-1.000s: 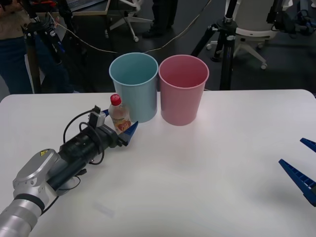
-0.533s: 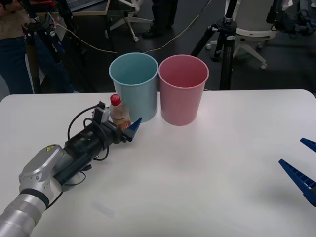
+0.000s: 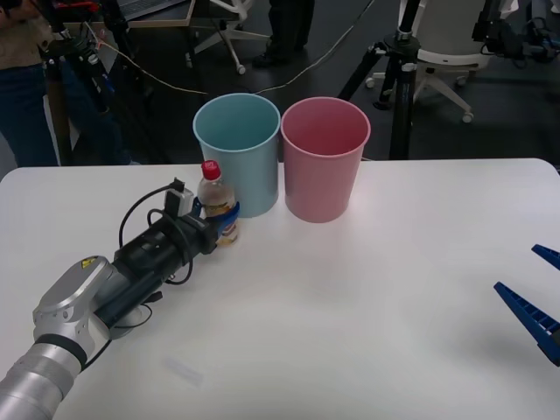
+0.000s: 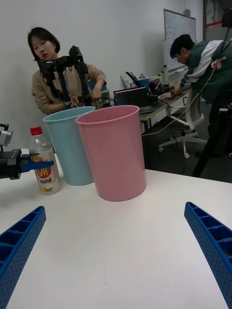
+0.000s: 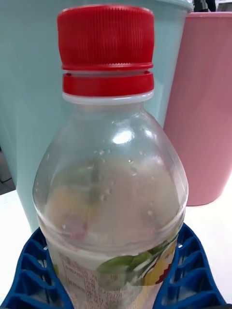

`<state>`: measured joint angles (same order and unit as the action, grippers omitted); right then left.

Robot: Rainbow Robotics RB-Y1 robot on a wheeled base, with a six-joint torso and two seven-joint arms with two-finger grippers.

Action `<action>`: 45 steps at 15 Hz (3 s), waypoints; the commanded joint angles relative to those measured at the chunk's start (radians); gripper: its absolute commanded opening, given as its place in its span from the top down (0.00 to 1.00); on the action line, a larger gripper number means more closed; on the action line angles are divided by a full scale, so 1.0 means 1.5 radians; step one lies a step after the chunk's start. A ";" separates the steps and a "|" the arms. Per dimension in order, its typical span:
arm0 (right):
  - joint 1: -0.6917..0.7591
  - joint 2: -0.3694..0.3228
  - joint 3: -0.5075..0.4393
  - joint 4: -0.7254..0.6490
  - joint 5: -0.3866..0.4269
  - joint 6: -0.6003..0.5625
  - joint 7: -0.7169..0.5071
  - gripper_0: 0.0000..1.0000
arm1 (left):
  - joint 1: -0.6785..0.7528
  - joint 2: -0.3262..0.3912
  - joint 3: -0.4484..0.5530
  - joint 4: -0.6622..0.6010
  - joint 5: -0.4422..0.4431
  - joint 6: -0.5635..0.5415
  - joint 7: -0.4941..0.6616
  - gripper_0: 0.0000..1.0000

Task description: Grasp the object on the table and drop it into the matching bin: aluminum can to the light blue bin, PET bottle to the pink bin.

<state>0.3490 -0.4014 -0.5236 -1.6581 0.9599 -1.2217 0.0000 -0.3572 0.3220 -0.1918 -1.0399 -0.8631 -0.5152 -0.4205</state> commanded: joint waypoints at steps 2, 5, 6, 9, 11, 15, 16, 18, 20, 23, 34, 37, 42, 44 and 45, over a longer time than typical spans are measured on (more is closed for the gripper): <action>0.000 0.000 0.000 0.000 0.000 0.000 0.000 0.00 | 0.005 0.002 0.000 0.000 0.004 -0.019 0.001 1.00; 0.000 0.000 0.000 0.000 0.000 0.000 0.000 0.00 | 0.031 0.021 0.004 -0.022 0.008 -0.042 0.002 1.00; 0.000 0.000 0.000 0.000 0.000 0.000 0.000 0.00 | 0.054 0.029 0.004 -0.052 0.008 -0.040 0.006 1.00; 0.000 0.000 0.000 0.000 0.000 0.000 0.000 0.00 | 0.124 0.060 0.004 -0.155 0.004 -0.032 0.024 1.00; 0.000 0.000 0.000 0.000 0.000 0.000 0.000 0.00 | 0.173 0.087 0.004 -0.225 0.008 -0.027 0.043 1.00; 0.000 0.000 0.000 0.000 0.000 0.000 0.000 0.00 | 0.261 0.147 0.005 -0.362 0.008 -0.004 0.138 1.00; 0.000 0.000 0.000 0.000 0.000 0.000 0.000 0.00 | 0.286 0.165 0.007 -0.402 0.008 0.011 0.155 1.00; 0.000 0.000 0.000 0.000 0.000 0.000 0.000 0.00 | 0.318 0.188 0.019 -0.450 0.008 0.015 0.191 1.00; 0.000 0.000 0.000 0.000 0.000 0.000 0.000 0.00 | 0.342 0.206 0.042 -0.495 -0.011 0.015 0.233 1.00; 0.000 0.000 0.000 0.000 0.000 0.000 0.000 0.00 | 0.350 0.224 0.077 -0.549 -0.049 0.016 0.306 1.00; 0.000 0.000 0.000 0.000 0.000 0.000 0.000 0.00 | 0.204 0.372 0.057 -0.672 -0.211 0.073 0.620 1.00; 0.000 0.000 0.000 0.000 0.000 0.000 0.000 0.00 | 0.124 0.392 0.015 -0.670 -0.261 0.073 0.706 1.00; 0.000 0.000 0.000 0.000 0.000 0.000 0.000 0.00 | -0.110 0.375 -0.118 -0.552 -0.290 0.073 0.771 1.00; 0.000 0.000 0.000 0.000 0.000 0.000 0.000 0.00 | -0.176 0.334 -0.145 -0.489 -0.292 0.073 0.771 1.00; 0.000 0.000 0.000 0.000 0.000 0.000 0.000 0.00 | -0.214 0.311 -0.164 -0.448 -0.298 0.072 0.769 1.00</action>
<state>0.3491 -0.4014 -0.5236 -1.6581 0.9599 -1.2217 0.0000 -0.6395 0.8130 -0.4188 -1.7535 -1.3040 -0.4052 0.7352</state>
